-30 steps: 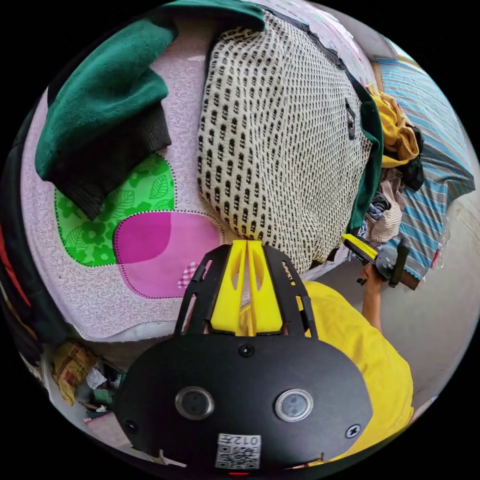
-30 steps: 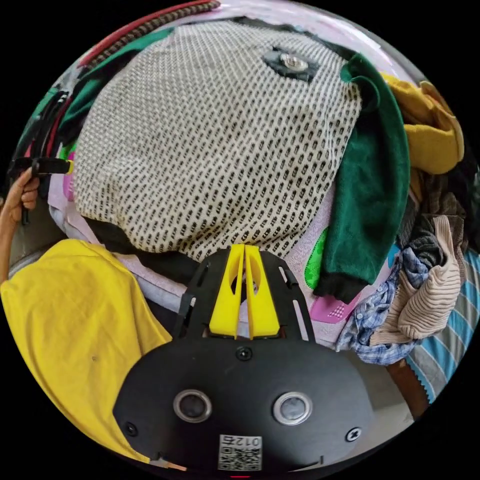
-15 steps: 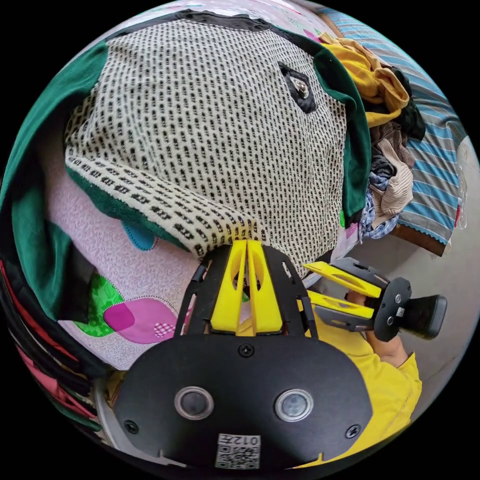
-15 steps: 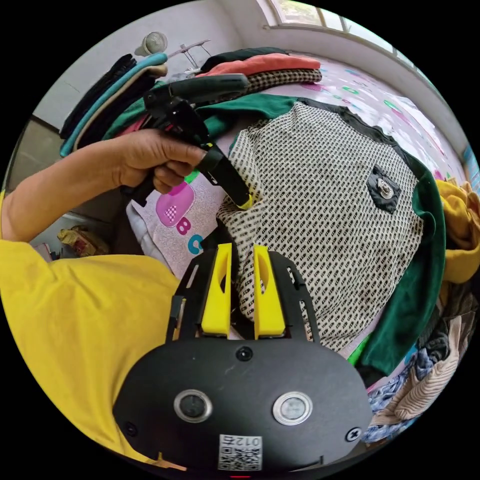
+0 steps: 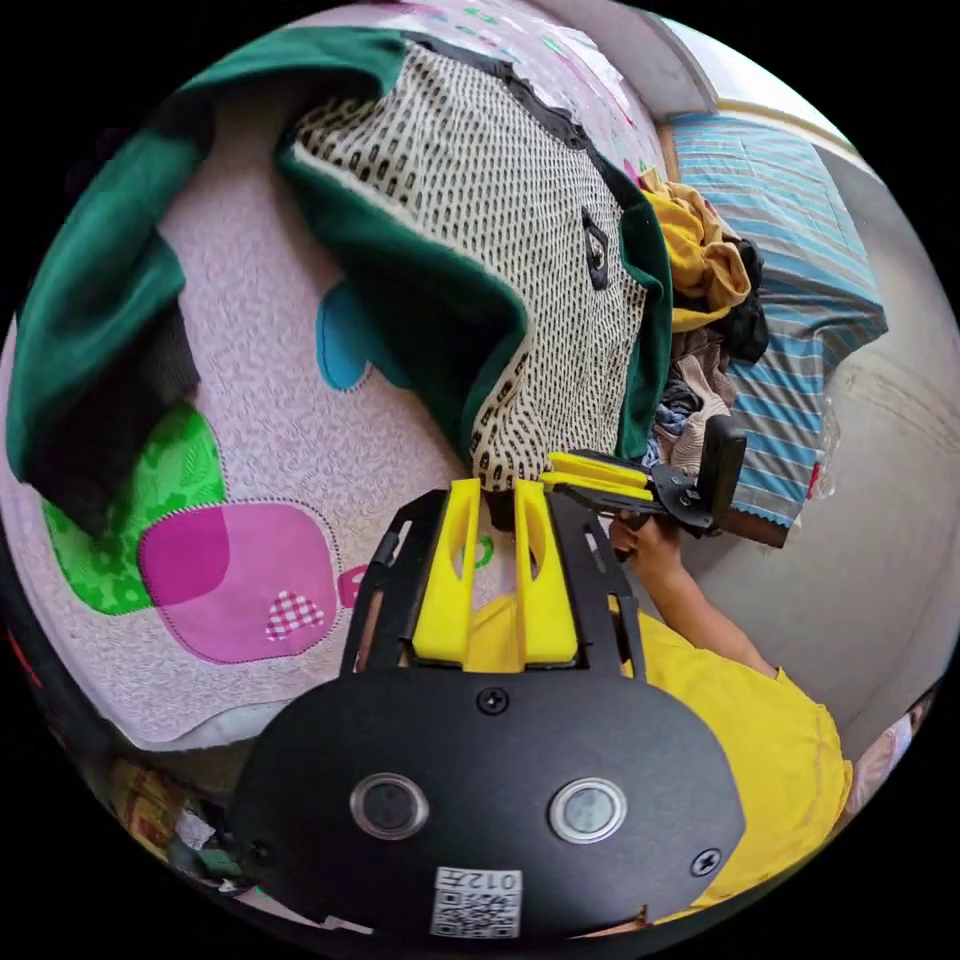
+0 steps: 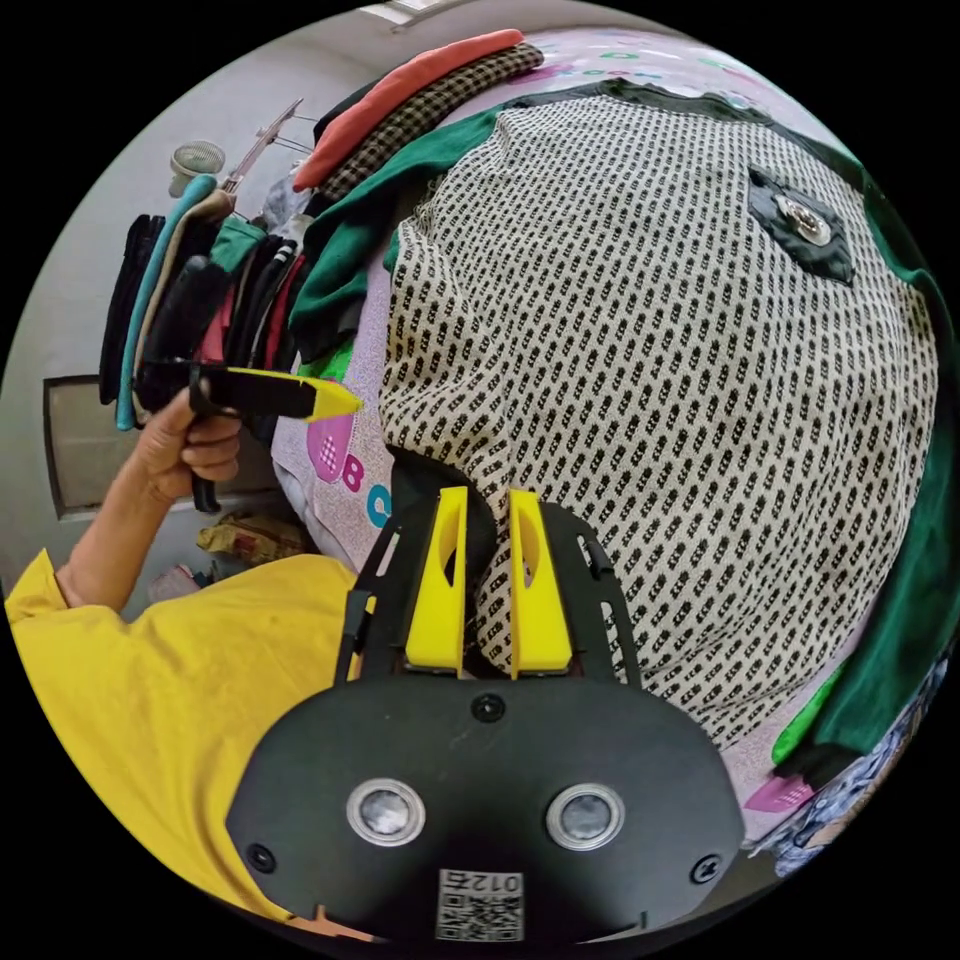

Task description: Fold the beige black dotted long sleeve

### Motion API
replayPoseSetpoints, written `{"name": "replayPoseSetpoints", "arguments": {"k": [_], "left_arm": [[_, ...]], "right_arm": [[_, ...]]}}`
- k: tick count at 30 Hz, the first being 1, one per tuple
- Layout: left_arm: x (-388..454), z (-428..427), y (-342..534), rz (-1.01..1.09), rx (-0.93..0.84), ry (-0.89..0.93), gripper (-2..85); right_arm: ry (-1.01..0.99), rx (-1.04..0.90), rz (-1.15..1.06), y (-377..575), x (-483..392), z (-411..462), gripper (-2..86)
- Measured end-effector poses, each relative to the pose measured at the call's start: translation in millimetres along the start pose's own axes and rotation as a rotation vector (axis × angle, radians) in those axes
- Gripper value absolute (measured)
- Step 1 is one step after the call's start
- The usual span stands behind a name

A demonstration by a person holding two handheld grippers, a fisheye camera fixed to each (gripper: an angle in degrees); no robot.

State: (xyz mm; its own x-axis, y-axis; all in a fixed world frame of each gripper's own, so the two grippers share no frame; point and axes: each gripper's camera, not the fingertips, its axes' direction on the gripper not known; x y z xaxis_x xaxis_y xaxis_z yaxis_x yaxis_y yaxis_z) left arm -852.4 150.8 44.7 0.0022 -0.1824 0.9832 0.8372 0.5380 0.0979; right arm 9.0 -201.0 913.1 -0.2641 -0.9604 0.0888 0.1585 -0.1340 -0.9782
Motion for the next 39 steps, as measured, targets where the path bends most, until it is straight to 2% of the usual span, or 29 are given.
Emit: {"name": "replayPoseSetpoints", "arguments": {"k": [3, 9, 13, 17, 23, 27, 31, 34, 37, 39], "left_arm": [[-5, 14, 8, 0.027, 0.071, 0.038, 6.1], [-9, 29, 12, 0.069, 0.09, 0.002, 7.1], [-15, 27, 25, 0.07, 0.087, -0.014, 6.7], [-32, 17, 48, 0.023, 0.166, -0.034, 6.8], [-40, 39, 46, 0.065, 0.128, 0.133, 9.2], [-33, 52, 42, 0.062, 0.093, 0.061, 9.1], [-37, 48, 46, 0.022, 0.071, 0.071, 7.8], [-31, 34, 62, 0.066, 0.035, 0.089, 7.2], [-28, 6, 93, 0.106, 0.019, 0.016, 6.9], [-38, -14, 122, 0.079, 0.0, -0.109, 6.6]], "right_arm": [[0.02, -0.006, -0.028, 11, 0, -2, 5.5], [-0.001, 0.006, -0.03, 37, 9, -11, 5.3], [-0.038, 0.036, -0.01, 59, 16, -19, 4.9], [-0.033, 0.053, 0.017, 76, 21, -24, 4.5], [-0.113, 0.06, 0.077, 92, 41, -31, 4.0], [-0.14, 0.079, 0.095, 107, 45, -39, 3.0], [-0.133, 0.101, 0.072, 123, 38, -52, 2.3], [-0.167, 0.139, 0.055, 144, 37, -73, 1.6], [-0.084, 0.192, 0.11, 175, 45, -100, 1.2], [-0.045, 0.224, 0.126, 205, 55, -121, 1.0]]}}
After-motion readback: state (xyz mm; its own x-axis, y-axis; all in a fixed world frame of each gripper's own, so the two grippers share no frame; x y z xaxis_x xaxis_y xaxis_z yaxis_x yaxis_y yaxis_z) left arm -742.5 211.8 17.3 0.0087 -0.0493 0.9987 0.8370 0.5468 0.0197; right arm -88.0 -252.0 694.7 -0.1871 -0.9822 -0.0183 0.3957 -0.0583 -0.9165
